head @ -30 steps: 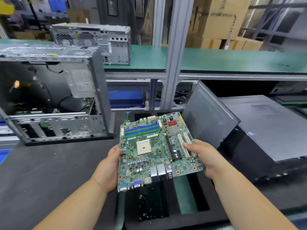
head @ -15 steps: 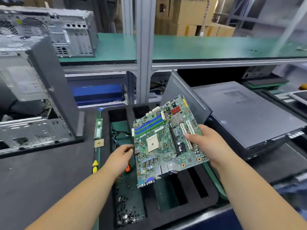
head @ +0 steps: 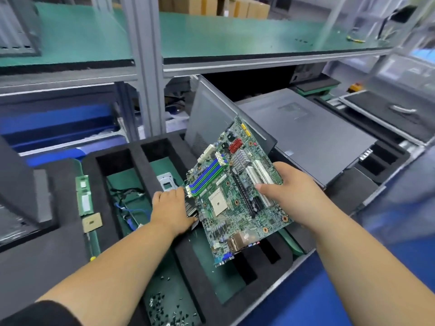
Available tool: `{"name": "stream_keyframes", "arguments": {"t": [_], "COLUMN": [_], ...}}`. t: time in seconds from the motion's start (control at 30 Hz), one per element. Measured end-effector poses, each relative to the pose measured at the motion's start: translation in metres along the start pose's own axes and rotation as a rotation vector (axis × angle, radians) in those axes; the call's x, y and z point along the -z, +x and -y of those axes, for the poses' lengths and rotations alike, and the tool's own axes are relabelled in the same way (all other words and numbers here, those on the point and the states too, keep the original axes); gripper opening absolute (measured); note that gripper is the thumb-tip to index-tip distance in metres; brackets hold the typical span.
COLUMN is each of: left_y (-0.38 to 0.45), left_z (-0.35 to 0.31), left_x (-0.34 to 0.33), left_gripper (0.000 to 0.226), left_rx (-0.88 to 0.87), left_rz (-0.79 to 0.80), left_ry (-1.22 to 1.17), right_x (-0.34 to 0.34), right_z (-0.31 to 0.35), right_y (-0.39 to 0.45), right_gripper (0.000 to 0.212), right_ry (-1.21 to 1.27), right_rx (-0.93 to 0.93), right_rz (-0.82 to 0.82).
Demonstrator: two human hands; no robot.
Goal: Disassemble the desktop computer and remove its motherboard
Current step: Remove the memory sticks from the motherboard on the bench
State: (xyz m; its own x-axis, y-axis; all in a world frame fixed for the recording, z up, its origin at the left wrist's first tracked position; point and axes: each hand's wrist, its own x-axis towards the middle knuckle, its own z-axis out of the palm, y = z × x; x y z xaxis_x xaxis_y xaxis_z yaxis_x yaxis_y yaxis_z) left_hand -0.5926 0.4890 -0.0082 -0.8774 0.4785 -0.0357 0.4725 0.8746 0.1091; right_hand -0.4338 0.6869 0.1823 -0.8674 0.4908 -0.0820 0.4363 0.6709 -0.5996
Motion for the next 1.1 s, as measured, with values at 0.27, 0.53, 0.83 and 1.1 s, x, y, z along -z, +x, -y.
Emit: {"name": "stream_keyframes", "arguments": {"t": [0.27, 0.53, 0.83, 1.1], "left_y": [0.010, 0.022, 0.071, 0.085], "left_z": [0.003, 0.008, 0.035, 0.048], "left_x": [-0.008, -0.009, -0.006, -0.014], "left_gripper": [0.100, 0.102, 0.106, 0.103], "left_rx": [-0.030, -0.027, -0.013, 0.115], "left_rz": [0.049, 0.044, -0.031, -0.034], "left_ry": [-0.048, 0.005, 0.062, -0.039], "right_x": [-0.007, -0.009, -0.021, -0.031], "right_z": [0.012, 0.016, 0.016, 0.016], "right_y": [0.000, 0.002, 0.008, 0.013], "right_gripper": [0.060, 0.046, 0.041, 0.045], "right_ry": [-0.034, -0.100, -0.144, -0.192], "right_rx": [-0.005, 0.005, -0.009, -0.004], "right_rz": [-0.015, -0.019, 0.040, 0.057]}}
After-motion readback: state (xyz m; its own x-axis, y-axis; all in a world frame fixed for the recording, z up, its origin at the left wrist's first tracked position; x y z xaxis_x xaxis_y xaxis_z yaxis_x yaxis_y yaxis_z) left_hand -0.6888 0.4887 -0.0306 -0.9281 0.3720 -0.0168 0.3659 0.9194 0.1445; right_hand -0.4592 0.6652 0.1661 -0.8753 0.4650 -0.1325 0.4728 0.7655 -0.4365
